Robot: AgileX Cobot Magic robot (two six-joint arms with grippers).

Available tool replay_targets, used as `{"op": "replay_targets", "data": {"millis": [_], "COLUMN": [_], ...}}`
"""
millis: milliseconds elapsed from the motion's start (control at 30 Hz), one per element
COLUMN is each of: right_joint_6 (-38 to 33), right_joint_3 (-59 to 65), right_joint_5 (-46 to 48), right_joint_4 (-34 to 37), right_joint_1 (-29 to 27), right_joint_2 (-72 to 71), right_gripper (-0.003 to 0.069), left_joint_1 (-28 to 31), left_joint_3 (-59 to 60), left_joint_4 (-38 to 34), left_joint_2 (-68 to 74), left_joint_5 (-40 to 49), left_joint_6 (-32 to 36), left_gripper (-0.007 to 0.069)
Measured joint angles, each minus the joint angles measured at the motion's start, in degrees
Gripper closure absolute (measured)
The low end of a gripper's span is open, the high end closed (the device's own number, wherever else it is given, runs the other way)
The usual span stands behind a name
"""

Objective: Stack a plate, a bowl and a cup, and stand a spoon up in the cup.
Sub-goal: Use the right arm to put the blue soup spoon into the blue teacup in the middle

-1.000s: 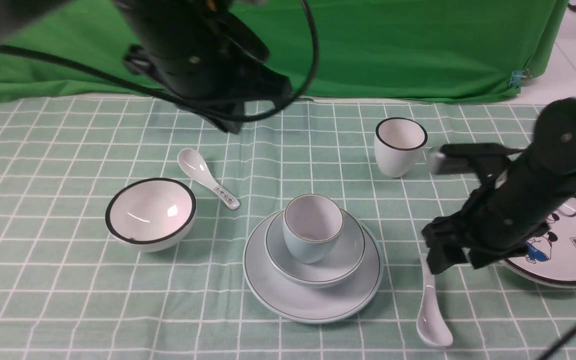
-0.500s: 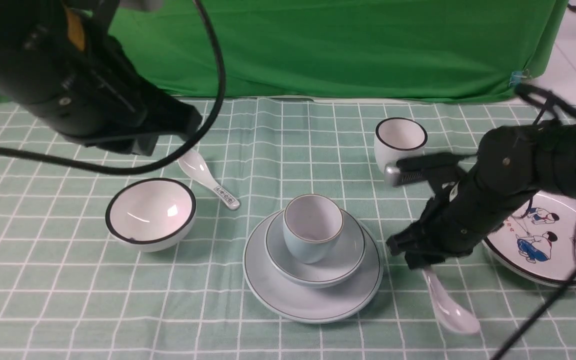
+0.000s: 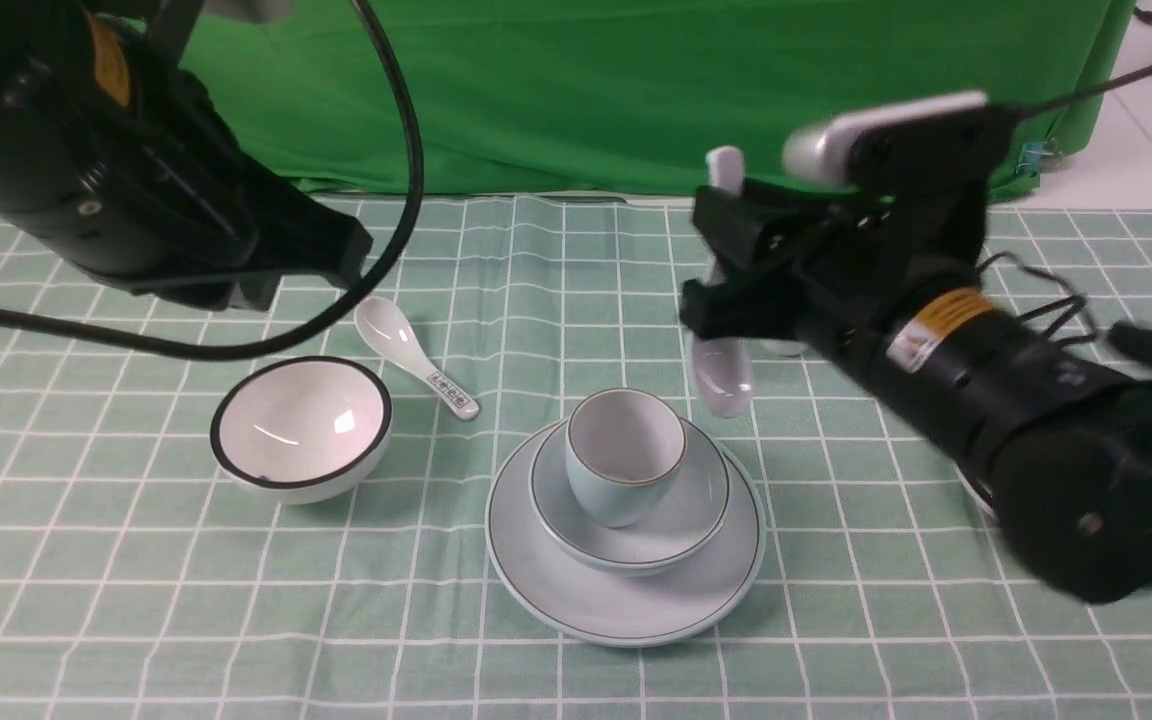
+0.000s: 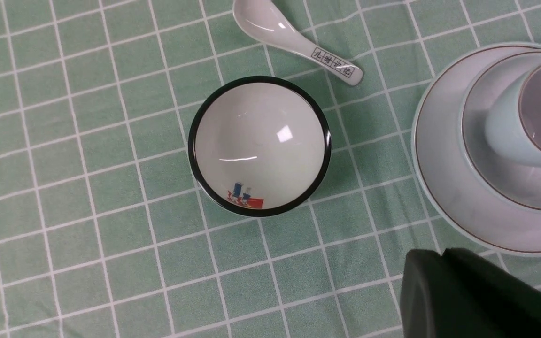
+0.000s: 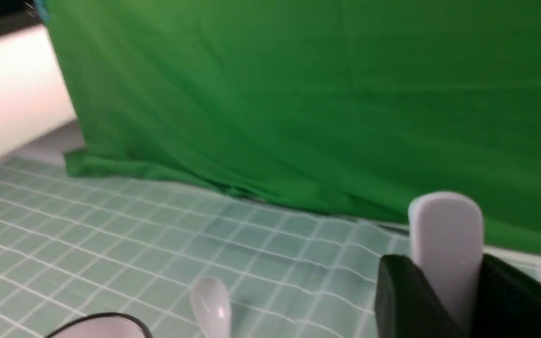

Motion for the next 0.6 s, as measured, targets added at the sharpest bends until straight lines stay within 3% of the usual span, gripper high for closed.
{"op": "replay_targets", "data": {"millis": [200, 600], "right_joint_6": [1.10, 3.13], "right_joint_3": [0.00, -1.41], "right_joint_5": [-9.31, -10.36], "right_joint_4": [-1.31, -2.85], "right_joint_1": [1.50, 1.55], "right_joint_2": [7.37, 13.65], "right_gripper": [0.0482, 0.0476], "left_joint_1": [0.00, 0.00], "left_joint_3": [0.00, 0.00], "left_joint_4": [0.57, 0.77], "left_joint_2": [0.00, -0.05], "left_joint_5": [-0.05, -0.11], "left_joint_6": [-0.19, -0.19], "left_gripper": [0.0615, 0.0615]}}
